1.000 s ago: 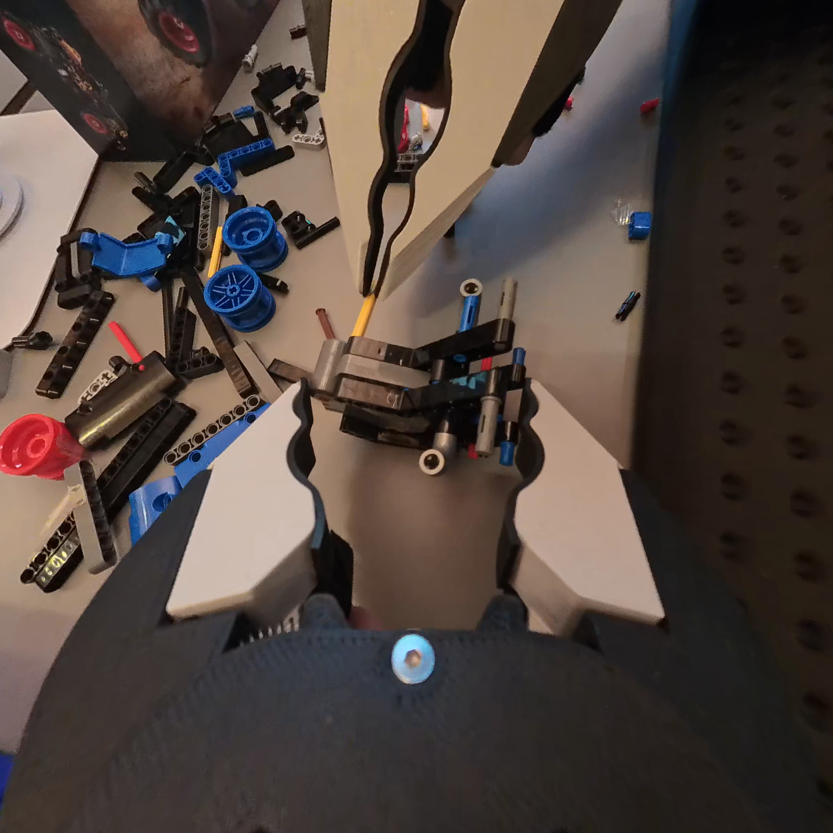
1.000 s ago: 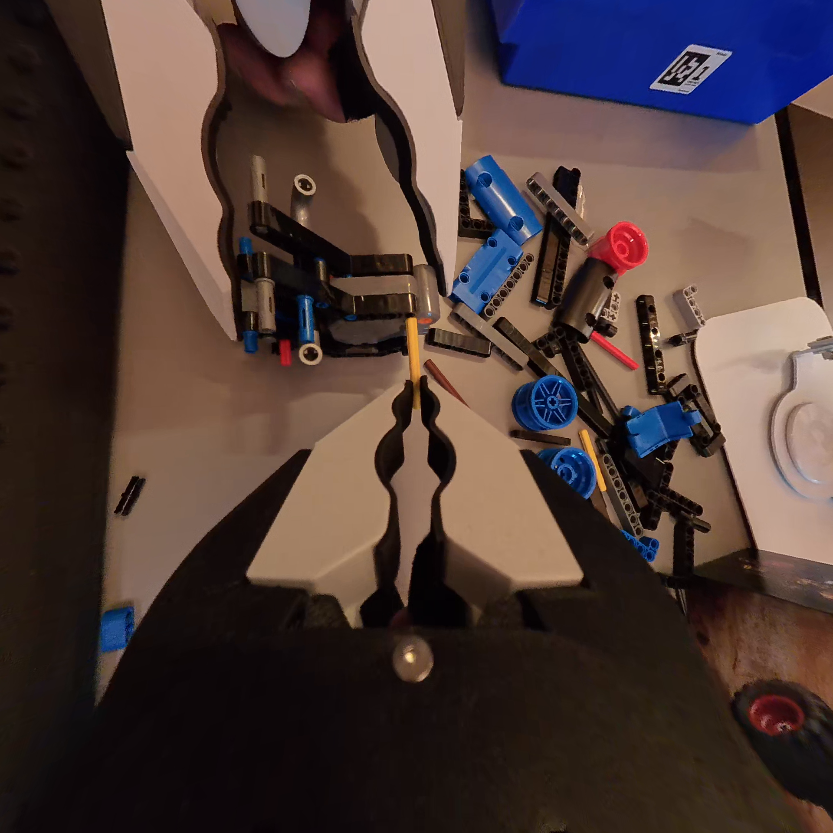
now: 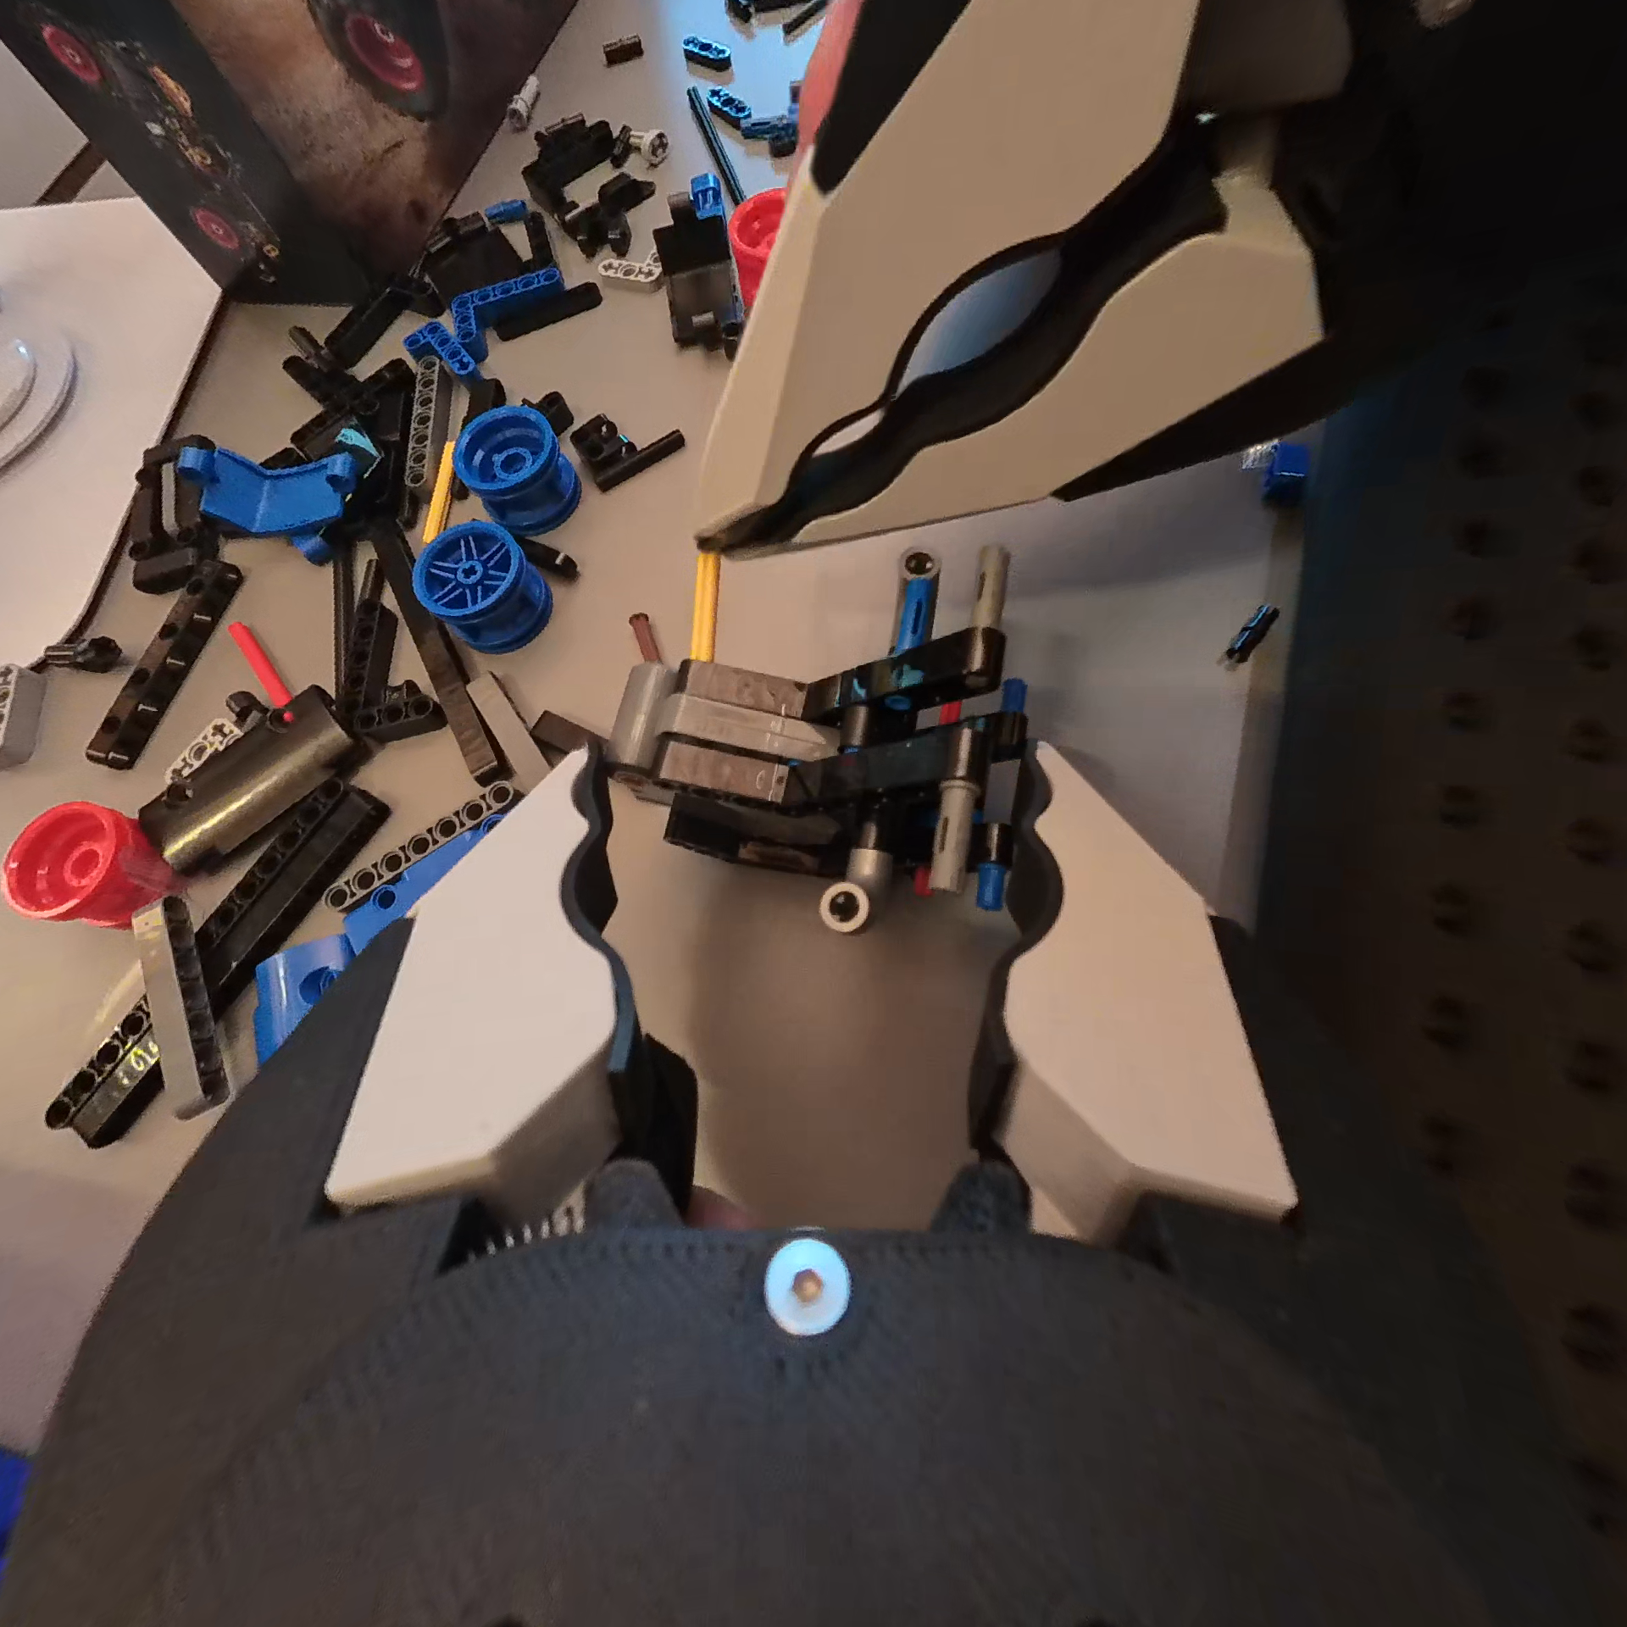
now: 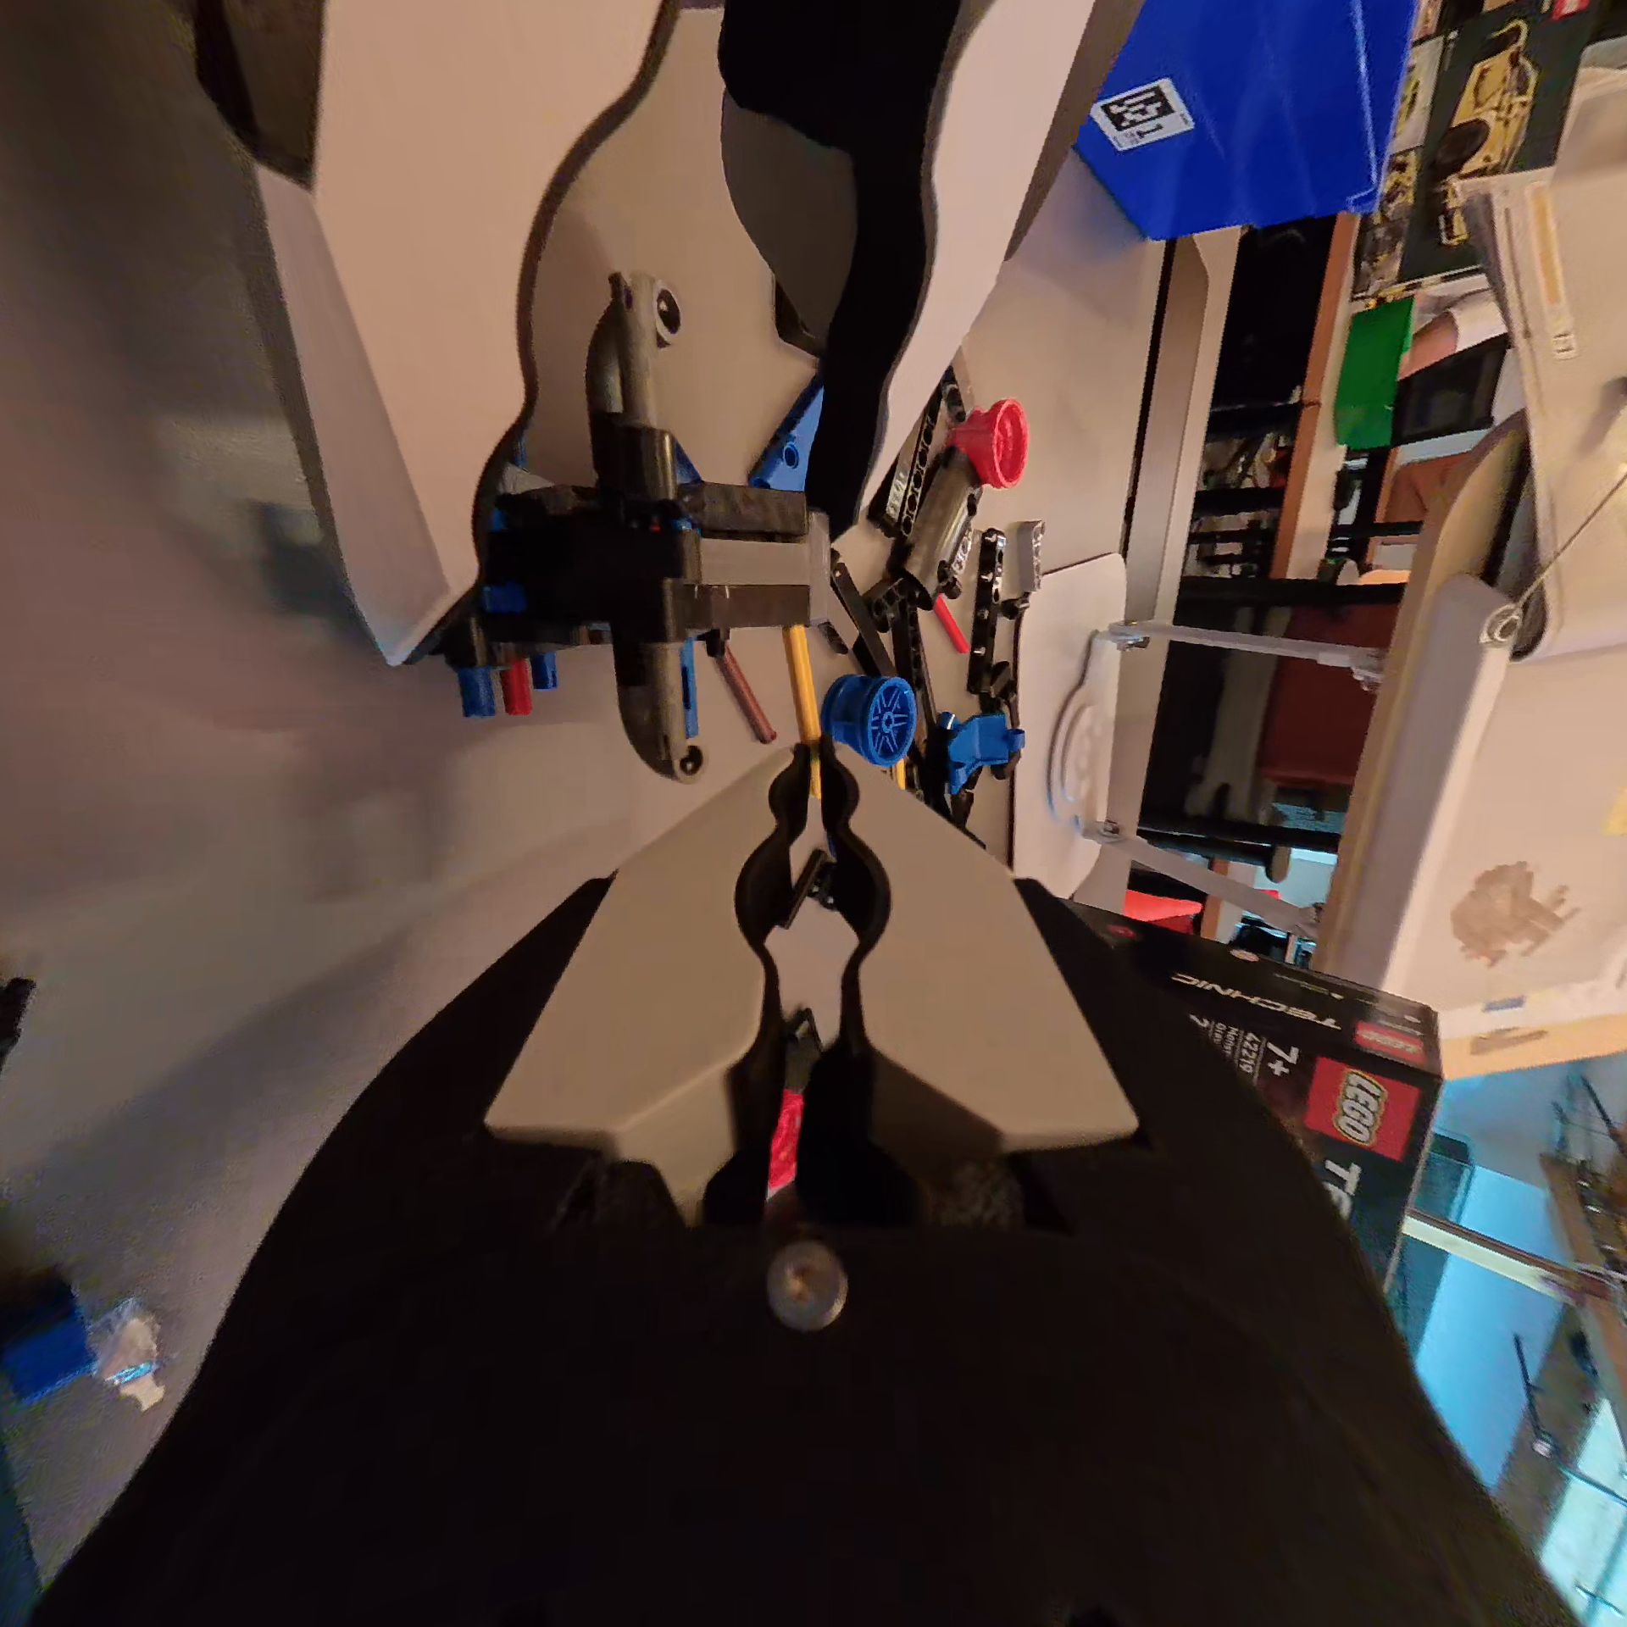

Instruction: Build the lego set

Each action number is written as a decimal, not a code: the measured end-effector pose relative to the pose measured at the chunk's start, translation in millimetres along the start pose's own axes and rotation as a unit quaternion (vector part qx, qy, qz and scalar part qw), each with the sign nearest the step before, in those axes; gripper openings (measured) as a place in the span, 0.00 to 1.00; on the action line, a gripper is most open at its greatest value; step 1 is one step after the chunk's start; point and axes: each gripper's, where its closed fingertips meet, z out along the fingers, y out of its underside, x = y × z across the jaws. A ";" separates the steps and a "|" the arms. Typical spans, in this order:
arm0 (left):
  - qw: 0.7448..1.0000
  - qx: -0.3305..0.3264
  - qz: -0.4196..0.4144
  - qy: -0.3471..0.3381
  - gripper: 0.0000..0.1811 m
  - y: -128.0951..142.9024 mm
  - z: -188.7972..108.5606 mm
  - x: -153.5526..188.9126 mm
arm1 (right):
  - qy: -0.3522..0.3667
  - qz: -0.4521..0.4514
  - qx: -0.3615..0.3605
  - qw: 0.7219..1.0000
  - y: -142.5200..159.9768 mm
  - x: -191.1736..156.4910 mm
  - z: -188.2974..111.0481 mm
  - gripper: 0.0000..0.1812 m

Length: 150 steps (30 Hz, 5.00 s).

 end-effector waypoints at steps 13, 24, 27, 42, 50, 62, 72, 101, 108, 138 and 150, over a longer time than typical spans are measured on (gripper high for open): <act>1.000 -0.003 0.004 0.005 0.50 0.7 -0.7 2.0 | -0.098 0.114 0.065 0.986 8.1 -1.1 0.0 0.00; 1.000 -0.007 0.003 0.004 0.50 3.7 -4.1 2.2 | -0.283 0.235 0.078 0.927 45.9 -23.5 26.5 0.13; 1.000 -0.007 0.005 0.000 0.50 3.5 -4.5 2.3 | -0.303 0.279 0.080 0.908 39.0 -32.0 21.7 0.11; 1.000 -0.004 0.008 0.004 0.50 3.7 -4.3 4.2 | -0.277 0.299 0.093 0.908 22.4 -42.5 24.6 0.01; 0.996 0.088 -0.020 0.023 0.57 -22.4 -44.8 -1.9 | -0.302 0.342 0.186 0.871 8.4 -13.5 0.0 0.01; 0.935 0.056 0.300 -0.183 0.07 -84.9 -42.9 -9.7 | -0.412 0.382 0.336 0.756 -39.8 35.5 -66.2 0.02; 0.922 0.090 0.303 -0.224 0.01 -95.6 -49.6 -11.6 | -0.380 0.372 0.372 0.761 -37.5 44.4 -68.7 0.06; 0.999 -0.001 0.035 0.017 0.42 -3.6 -8.2 -3.1 | -0.388 0.397 0.336 0.761 -29.4 -0.9 3.2 0.02; 0.999 0.035 0.026 0.019 0.42 -4.2 -9.7 -2.5 | -0.383 0.390 0.327 0.771 -30.8 -0.7 9.5 0.02; 0.992 0.097 -0.037 0.078 0.42 -1.6 -19.1 -0.2 | -0.162 0.072 0.418 0.891 -40.7 -5.8 12.1 0.02; 0.990 0.093 -0.051 0.088 0.42 -1.0 -18.2 -0.7 | -0.189 0.076 0.442 0.874 -43.2 -6.7 15.3 0.02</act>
